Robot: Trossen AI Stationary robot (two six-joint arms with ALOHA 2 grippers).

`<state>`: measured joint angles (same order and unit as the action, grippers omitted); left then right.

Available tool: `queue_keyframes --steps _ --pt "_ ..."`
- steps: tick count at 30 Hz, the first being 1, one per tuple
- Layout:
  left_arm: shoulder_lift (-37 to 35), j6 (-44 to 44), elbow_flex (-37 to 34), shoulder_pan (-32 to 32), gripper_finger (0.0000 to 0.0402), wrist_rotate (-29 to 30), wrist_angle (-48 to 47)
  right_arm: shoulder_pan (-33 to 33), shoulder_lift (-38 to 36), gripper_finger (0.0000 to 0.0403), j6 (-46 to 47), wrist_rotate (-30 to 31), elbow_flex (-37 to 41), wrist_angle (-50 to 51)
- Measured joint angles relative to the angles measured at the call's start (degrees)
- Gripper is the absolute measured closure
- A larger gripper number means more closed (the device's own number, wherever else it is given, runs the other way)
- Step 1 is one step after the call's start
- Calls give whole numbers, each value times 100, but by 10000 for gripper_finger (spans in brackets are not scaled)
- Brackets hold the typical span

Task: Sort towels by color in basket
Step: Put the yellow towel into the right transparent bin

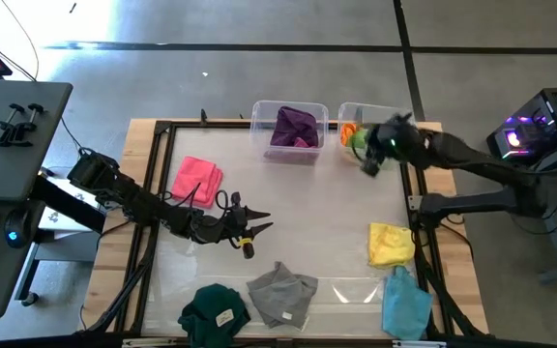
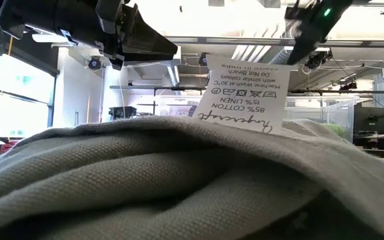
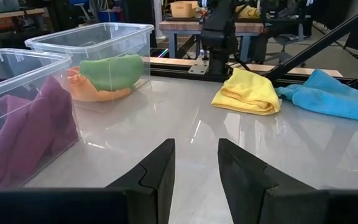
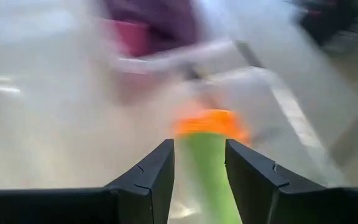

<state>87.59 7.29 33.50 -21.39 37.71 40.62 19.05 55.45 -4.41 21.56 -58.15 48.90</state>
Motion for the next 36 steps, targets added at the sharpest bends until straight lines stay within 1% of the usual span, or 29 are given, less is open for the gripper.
queue_keyframes --steps 2,5,9,12,14,17,20,23,25,28,31,33,36 --pt "0 0 0 0 294 0 0 -657 -135 265 607 -209 3 243" --pt "0 0 0 0 294 0 0 -1677 -242 265 1624 -216 149 299" --pt "0 -1 0 0 294 0 -2 -2928 -130 265 2728 -243 512 333" --pt "0 -58 0 0 294 0 -2 -3607 -4 265 3572 -469 834 441" --pt "0 -154 0 0 294 0 -2 -3947 88 265 4260 -891 1056 561" --pt "0 -235 0 0 294 9 -3 -4349 174 265 5318 -1669 1435 608" --pt "0 -262 0 0 294 17 -2 -4649 242 265 6215 -2225 1909 605" --pt "0 -298 0 0 294 20 -2 -4880 268 265 6778 -2690 2428 415" --pt "0 -306 0 0 294 22 -4 -4998 268 265 6895 -2886 2789 148" --pt "0 -342 0 2 294 22 -5 -5143 268 265 6753 -2909 3253 -517" --pt "0 -348 0 4 294 32 -5 -5252 284 268 6711 -2726 3585 -1056" --pt "0 -348 0 8 294 40 -4 -5304 342 280 6709 -2576 3693 -1219" --pt "0 -300 0 47 294 42 -4 -5376 488 315 6574 -2306 3710 -1255"
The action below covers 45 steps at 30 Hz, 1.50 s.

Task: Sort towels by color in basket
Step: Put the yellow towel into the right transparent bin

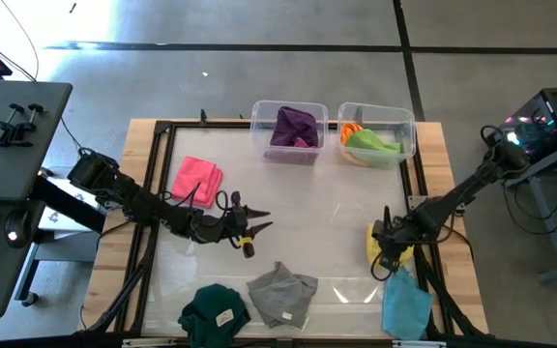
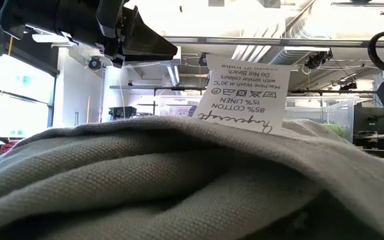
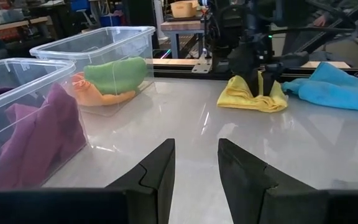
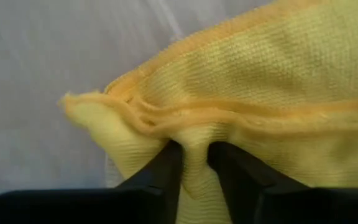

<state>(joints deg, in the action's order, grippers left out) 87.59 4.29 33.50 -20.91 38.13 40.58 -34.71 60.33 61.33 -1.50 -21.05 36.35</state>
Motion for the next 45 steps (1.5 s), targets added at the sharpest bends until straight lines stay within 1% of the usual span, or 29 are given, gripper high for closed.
queue_keyframes --steps 3,5,6,9,13,15,17,19,21,25,27,29,32,34,39,40,42,44,45 --pt "0 26 0 39 294 2 2 -34 131 363 -341 467 9 -389" --pt "0 53 0 64 294 2 4 -31 187 390 -726 814 31 -966" --pt "0 58 0 66 294 2 5 -27 205 395 -1009 1015 43 -1306" --pt "0 101 0 66 294 2 2 -27 203 388 -1927 1707 57 -2377" --pt "0 116 2 66 294 1 9 -31 206 393 -3238 2900 48 -3822" --pt "0 120 3 64 294 1 10 -31 181 398 -3978 3310 41 -4597" --pt "0 122 2 64 294 0 8 -9 88 397 -4802 3636 -33 -4986" --pt "0 119 2 64 294 0 7 84 -101 394 -5617 4160 -260 -5024" --pt "0 134 4 64 294 0 15 253 -339 394 -6362 4940 -587 -4801" --pt "0 149 2 64 294 -1 56 823 -794 399 -7507 6410 -1360 -3606" --pt "0 149 4 64 294 -2 50 1280 -1009 399 -7729 6757 -1749 -2925" --pt "0 146 3 66 294 0 55 1859 -1189 398 -7773 6620 -2108 -2170" --pt "0 117 3 66 294 0 50 2896 -1340 397 -7670 5992 -2499 -1153" --pt "0 122 4 69 294 0 51 3636 -1374 396 -7677 5560 -2621 -738" --pt "0 147 2 69 294 0 48 5364 -1269 392 -7726 4376 -2519 -412" --pt "-2 147 2 69 294 0 48 5646 -1210 390 -7791 4252 -2487 -341" --pt "-1 147 2 69 294 -1 48 6156 -1054 383 -7879 4191 -2450 -249" --pt "0 147 2 69 294 -2 46 6554 -897 372 -7933 4154 -2440 -257" --pt "-2 147 4 69 294 0 48 6716 -816 364 -7959 4014 -2440 -261"
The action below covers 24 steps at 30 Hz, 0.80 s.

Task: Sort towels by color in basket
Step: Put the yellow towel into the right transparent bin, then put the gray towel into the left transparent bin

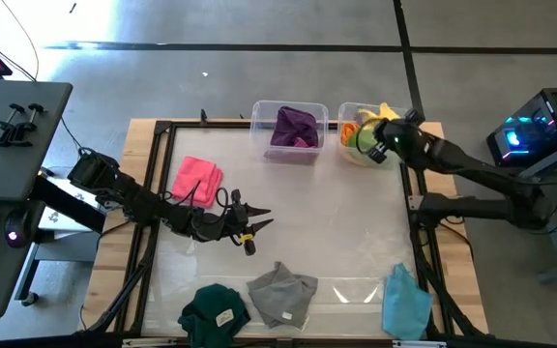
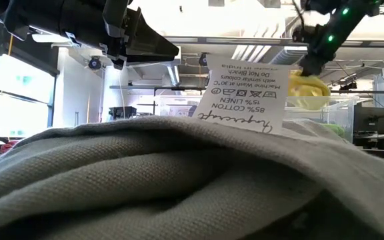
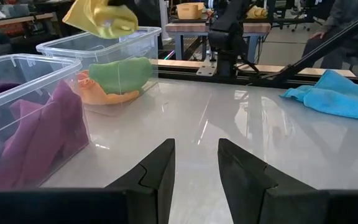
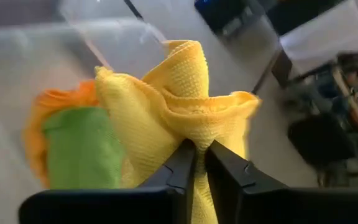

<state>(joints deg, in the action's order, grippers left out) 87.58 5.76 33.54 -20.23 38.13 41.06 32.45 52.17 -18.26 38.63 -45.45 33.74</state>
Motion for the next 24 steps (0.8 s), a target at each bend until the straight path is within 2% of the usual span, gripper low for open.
queue_keyframes --steps 3,5,11,24 --pt "-1 2 -2 0 294 0 0 310 226 334 -8 -690 0 20" --pt "-1 11 -2 0 294 0 0 413 354 310 17 -941 0 17" --pt "-1 17 -2 -5 294 -1 9 480 504 257 35 -648 0 -32" --pt "-1 17 -2 -11 294 0 47 -130 106 258 446 -2128 0 -438"
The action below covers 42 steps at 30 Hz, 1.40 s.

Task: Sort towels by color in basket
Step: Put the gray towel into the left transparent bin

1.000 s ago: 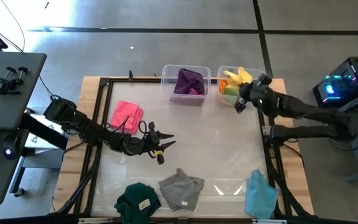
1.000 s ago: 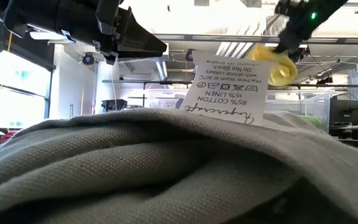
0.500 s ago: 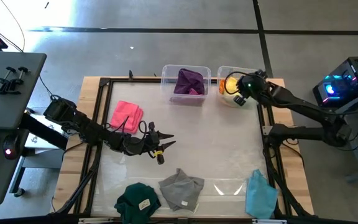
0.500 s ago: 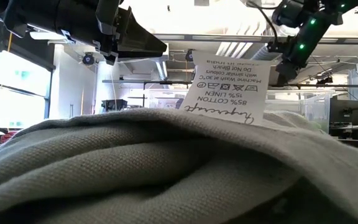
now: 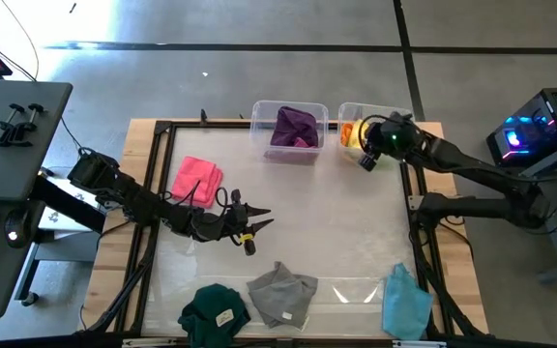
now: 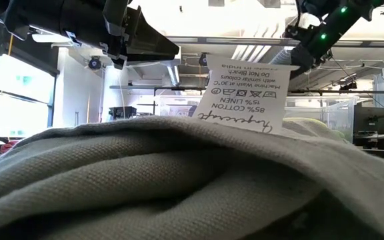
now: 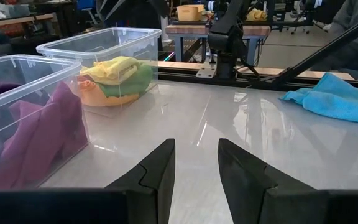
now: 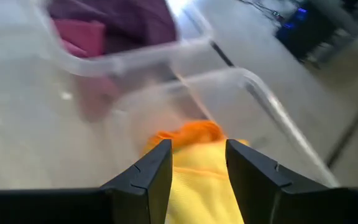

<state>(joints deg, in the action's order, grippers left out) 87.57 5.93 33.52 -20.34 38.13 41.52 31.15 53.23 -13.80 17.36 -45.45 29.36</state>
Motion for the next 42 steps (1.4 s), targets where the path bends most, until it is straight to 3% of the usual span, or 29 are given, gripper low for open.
queue_keyframes --steps 6,11,22,37,42 --pt "0 0 0 0 294 0 1 -674 -15 258 571 -414 104 -126" --pt "0 0 0 0 294 0 -1 -1666 -13 258 1050 -436 541 -373" --pt "-2 -4 0 0 294 0 -5 -3583 -4 258 1845 -433 2275 -3063" --pt "-4 -20 0 4 294 0 -9 -4635 0 258 2433 -252 4072 -6102" --pt "29 -224 0 7 294 -9 -1 -4801 0 258 2431 -43 4264 -6352"
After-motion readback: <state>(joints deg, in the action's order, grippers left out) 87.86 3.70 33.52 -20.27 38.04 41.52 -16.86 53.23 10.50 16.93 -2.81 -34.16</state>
